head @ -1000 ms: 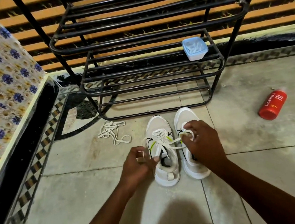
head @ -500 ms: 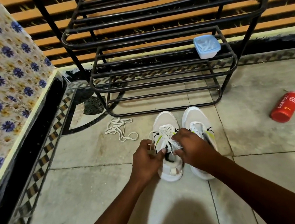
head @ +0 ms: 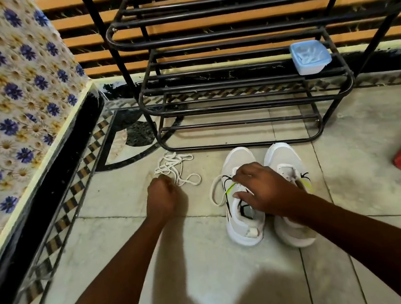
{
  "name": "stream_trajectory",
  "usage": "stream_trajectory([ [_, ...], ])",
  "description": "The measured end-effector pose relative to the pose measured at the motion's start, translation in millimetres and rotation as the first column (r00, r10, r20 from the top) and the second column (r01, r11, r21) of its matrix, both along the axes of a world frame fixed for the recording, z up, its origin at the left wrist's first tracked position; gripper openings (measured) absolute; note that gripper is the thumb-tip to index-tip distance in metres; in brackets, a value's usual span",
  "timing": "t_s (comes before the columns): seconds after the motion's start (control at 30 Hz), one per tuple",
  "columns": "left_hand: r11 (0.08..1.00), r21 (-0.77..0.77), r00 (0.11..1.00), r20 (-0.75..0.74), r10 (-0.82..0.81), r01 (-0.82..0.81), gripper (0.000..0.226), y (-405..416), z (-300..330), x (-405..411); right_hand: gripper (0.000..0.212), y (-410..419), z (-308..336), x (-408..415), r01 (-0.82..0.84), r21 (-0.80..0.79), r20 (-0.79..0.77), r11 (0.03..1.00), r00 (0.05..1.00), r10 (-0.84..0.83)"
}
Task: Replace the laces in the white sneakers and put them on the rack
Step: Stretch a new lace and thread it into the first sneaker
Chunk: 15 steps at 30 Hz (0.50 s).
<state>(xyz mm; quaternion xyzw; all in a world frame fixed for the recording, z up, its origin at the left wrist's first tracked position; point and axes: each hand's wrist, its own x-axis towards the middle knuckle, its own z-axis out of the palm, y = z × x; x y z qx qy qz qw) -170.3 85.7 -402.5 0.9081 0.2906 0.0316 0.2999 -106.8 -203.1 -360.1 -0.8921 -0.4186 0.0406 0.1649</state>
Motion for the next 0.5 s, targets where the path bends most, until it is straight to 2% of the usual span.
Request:
stream_trajectory([
  [0.17,0.99,-0.085,0.993,0.026,0.115,-0.112,0.018,1.7,-1.0,25.7,0.057,3.9,-2.0,-2.5,0.036,0.002,-0.055,0.999,0.998,-0.035],
  [0.3,0.986,-0.031,0.981,-0.109,0.158,-0.162,0.017,-6.8,2.5,36.8,0.06,-2.2,2.1,-6.8,0.023,-0.006,-0.064,1.0,0.998,-0.024],
  [0.43,0.996,-0.042,0.991,-0.113,0.073,-0.078,0.015,-10.8,10.5,34.7,0.057,-9.8,0.6,-8.4,-0.002,0.014,-0.046,1.0,0.999,0.002],
  [0.5,0.999,-0.037,0.999,-0.043,0.027,-0.028,0.023,-12.5,13.4,28.2,0.06,-13.6,2.2,-9.0,0.01,0.058,-0.049,0.998,0.999,-0.008],
])
